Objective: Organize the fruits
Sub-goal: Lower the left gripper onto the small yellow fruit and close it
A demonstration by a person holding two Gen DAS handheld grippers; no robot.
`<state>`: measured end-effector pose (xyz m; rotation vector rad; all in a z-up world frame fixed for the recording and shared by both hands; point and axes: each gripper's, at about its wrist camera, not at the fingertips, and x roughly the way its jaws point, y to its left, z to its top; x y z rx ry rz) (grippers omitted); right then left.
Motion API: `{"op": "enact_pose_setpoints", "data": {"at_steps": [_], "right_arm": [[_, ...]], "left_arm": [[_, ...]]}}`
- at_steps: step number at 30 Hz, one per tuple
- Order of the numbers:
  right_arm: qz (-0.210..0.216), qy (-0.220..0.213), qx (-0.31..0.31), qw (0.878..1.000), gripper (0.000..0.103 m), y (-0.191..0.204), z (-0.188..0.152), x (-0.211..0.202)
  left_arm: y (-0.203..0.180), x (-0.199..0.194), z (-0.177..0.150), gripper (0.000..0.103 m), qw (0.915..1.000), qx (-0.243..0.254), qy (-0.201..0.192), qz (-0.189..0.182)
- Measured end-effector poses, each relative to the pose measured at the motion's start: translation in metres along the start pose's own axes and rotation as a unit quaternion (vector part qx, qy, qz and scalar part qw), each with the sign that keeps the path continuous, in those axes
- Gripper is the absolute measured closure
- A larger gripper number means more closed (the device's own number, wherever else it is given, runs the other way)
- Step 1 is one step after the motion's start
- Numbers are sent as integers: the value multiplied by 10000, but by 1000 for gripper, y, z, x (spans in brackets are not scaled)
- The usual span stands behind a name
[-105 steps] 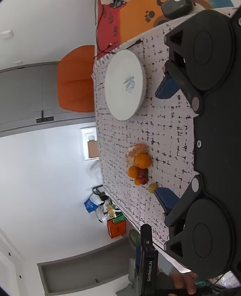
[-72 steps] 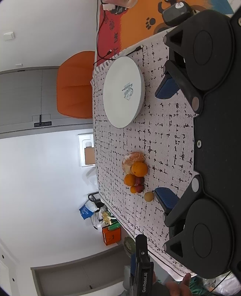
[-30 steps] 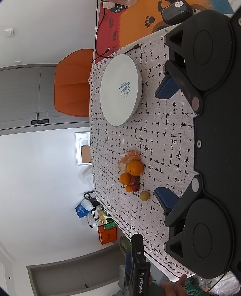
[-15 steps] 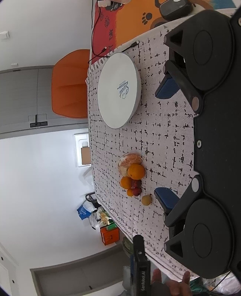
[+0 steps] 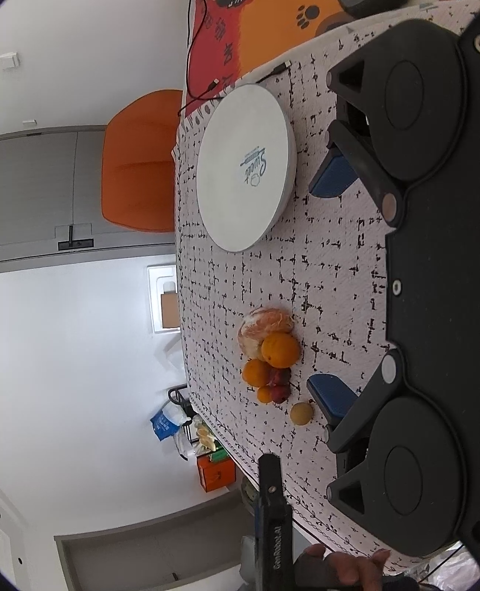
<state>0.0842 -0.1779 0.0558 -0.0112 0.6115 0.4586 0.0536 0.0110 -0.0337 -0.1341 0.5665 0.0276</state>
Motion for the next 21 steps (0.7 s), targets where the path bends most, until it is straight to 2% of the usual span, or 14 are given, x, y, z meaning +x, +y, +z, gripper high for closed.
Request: {"op": "enact_pose_setpoints", "data": {"at_steps": [3, 8, 12, 21], "right_arm": [[36, 8, 96, 9999, 0, -4, 0, 6], [59, -4, 235, 9997, 0, -10, 1, 14], [122, -31, 260, 9996, 0, -11, 4, 20], [260, 5, 363, 9990, 0, -13, 11, 38]], "left_arm": [[-3, 6, -3, 2, 10000, 43, 22, -21], [-5, 17, -6, 10, 9999, 87, 94, -62], [-4, 29, -6, 23, 9997, 37, 220, -120], [-2, 55, -9, 43, 9986, -35, 457, -257]]}}
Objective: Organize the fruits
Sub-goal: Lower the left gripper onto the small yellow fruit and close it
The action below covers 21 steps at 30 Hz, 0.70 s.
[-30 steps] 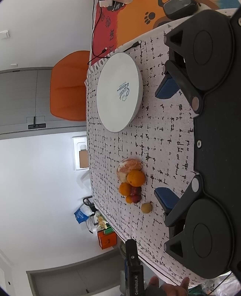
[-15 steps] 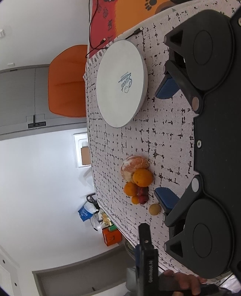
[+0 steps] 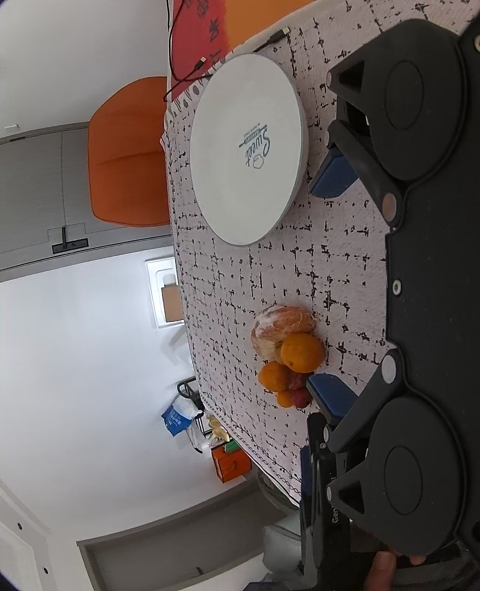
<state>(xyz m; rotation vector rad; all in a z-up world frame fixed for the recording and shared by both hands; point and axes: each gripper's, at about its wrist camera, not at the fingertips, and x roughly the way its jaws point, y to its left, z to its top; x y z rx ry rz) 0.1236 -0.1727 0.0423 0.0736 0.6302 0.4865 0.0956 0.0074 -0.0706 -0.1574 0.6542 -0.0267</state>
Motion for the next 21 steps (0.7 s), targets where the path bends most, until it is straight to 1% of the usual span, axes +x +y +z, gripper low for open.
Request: {"op": "enact_pose_setpoints", "data": {"at_steps": [2, 3, 5, 6, 7, 8, 12, 14, 16, 20, 21], "right_arm": [[-7, 43, 32, 10000, 0, 0, 0, 4], [9, 59, 44, 10000, 0, 1, 0, 6], [27, 82, 28, 10000, 0, 2, 0, 9], [27, 88, 12, 10000, 0, 3, 0, 11], [29, 102, -4, 9999, 1, 4, 0, 13], [30, 118, -13, 9999, 6, 6, 0, 15], [105, 191, -70, 9997, 15, 11, 2, 23], [135, 247, -115, 9995, 23, 16, 3, 29], [207, 306, -146, 9992, 29, 20, 4, 34], [370, 387, -235, 9983, 37, 30, 5, 44], [398, 406, -249, 9981, 38, 32, 6, 47]], "left_arm": [[0, 6, -2, 47, 10000, 22, 61, -37], [0, 8, -3, 53, 9999, 25, 99, -55], [2, 14, -5, 65, 9998, 35, 182, -98], [2, 18, -6, 77, 9997, 39, 229, -86], [4, 19, -7, 77, 9997, 12, 216, -101], [5, 18, -8, 77, 9998, -15, 181, -108], [10, 15, -6, 77, 9999, 44, 102, -26], [14, 13, -5, 77, 10000, 19, 55, -19], [19, 11, -3, 77, 10000, -13, 21, 9], [28, 9, -2, 77, 9999, -75, -21, 65], [31, 8, -2, 77, 9999, -93, -27, 78]]}}
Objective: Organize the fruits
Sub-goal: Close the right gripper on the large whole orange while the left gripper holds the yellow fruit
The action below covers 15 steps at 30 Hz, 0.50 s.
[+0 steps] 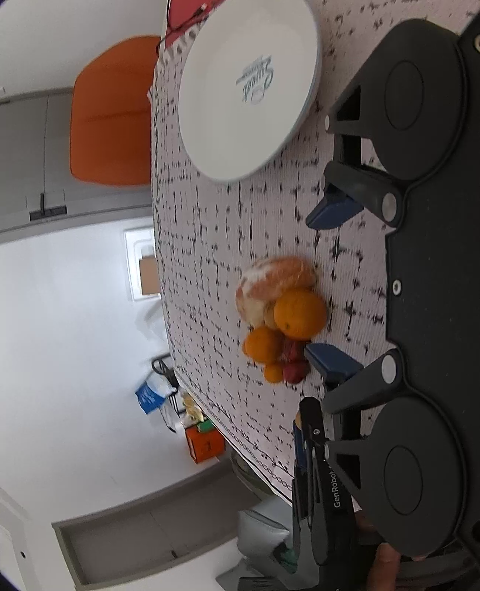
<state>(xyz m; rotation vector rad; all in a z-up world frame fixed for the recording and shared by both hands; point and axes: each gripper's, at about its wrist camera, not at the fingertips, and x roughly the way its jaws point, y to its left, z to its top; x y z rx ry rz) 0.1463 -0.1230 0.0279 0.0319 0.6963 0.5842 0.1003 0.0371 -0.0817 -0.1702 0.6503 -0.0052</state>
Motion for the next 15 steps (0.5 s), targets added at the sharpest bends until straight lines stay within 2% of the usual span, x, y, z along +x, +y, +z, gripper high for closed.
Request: {"op": "enact_pose_setpoints", "data": {"at_steps": [7, 15], "right_arm": [[145, 127, -73, 9998, 41, 16, 5, 24], [70, 192, -177, 9996, 43, 24, 3, 46]], "left_arm": [[16, -5, -1, 77, 9999, -63, -13, 112], [21, -11, 1, 77, 9998, 21, -4, 178]]}}
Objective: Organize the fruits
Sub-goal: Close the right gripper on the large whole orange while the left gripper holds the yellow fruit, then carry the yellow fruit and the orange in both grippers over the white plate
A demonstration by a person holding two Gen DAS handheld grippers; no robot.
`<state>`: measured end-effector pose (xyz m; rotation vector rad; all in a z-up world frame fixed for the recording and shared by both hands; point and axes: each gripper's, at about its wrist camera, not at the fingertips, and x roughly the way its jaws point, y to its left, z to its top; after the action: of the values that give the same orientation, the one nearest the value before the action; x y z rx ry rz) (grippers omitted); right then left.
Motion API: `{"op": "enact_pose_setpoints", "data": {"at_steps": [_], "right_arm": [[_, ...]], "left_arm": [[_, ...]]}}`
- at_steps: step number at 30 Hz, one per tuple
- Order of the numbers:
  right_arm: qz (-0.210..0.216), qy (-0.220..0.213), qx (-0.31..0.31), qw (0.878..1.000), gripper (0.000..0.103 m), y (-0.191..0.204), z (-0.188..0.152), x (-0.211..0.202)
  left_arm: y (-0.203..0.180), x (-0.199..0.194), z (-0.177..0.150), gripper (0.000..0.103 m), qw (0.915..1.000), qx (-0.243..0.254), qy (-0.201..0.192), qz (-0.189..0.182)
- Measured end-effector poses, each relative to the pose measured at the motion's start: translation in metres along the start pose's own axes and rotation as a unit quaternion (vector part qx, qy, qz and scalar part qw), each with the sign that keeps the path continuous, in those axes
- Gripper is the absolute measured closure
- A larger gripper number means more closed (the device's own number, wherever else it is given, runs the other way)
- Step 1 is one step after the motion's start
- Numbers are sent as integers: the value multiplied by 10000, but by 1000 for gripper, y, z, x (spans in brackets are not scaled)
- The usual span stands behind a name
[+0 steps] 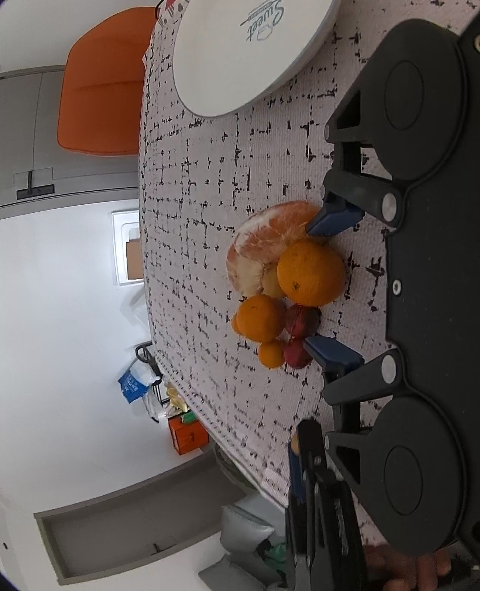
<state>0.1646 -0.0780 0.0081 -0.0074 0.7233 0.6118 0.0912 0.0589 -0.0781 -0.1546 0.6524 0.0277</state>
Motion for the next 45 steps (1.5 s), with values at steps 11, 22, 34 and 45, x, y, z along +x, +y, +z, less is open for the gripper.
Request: {"op": "enact_pose_setpoints", "data": {"at_steps": [11, 22, 34, 45], "right_arm": [[82, -131, 126, 9998, 66, -12, -2, -2], [50, -419, 372, 9984, 66, -32, -11, -38], [-212, -735, 645, 9950, 66, -62, -19, -71], [-472, -900, 847, 9912, 66, -84, -25, -90]], "left_arm": [[-10, -1, 0, 77, 10000, 39, 16, -8], [-35, -7, 3, 77, 9995, 281, -32, -105], [-55, -10, 7, 77, 9989, 440, -57, -125], [-77, -1, 13, 77, 9977, 629, -56, -238]]}}
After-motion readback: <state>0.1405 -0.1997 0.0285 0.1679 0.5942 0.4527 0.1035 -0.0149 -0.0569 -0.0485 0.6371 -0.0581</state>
